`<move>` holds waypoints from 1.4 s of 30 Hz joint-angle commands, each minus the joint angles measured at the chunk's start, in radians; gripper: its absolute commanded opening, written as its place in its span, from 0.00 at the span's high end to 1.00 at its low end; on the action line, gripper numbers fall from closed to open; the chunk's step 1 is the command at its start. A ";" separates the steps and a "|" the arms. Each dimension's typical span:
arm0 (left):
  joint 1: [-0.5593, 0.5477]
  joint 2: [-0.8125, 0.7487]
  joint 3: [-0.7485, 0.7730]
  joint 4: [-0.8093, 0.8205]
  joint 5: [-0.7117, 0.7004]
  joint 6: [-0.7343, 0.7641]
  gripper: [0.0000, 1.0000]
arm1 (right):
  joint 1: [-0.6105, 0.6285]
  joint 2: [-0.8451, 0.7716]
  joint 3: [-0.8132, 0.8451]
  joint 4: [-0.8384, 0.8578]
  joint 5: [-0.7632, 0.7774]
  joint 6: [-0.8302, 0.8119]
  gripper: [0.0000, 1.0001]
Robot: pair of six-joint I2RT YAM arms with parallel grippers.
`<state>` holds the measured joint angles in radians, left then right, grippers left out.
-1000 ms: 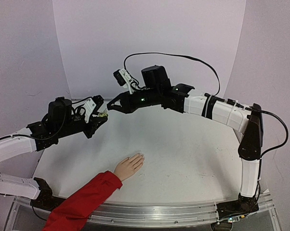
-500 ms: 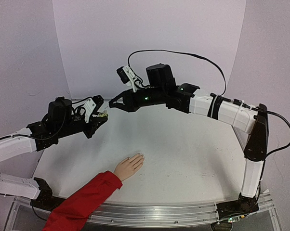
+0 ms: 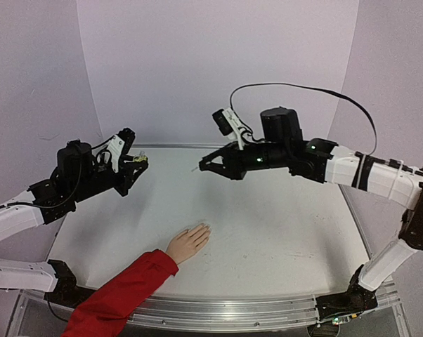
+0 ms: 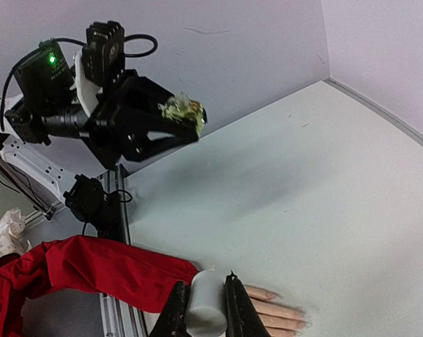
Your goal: Paint the nails
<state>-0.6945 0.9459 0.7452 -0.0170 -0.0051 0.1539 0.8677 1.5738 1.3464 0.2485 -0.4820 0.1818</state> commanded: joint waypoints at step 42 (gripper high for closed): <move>0.112 0.101 0.023 0.372 0.028 -0.056 1.00 | -0.087 0.314 -0.437 0.502 0.039 -0.131 1.00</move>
<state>-0.6037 1.0348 0.7689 0.2836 -0.0177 0.0750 0.7853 1.8545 0.8684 0.6994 -0.4404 0.0631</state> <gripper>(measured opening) 0.218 0.136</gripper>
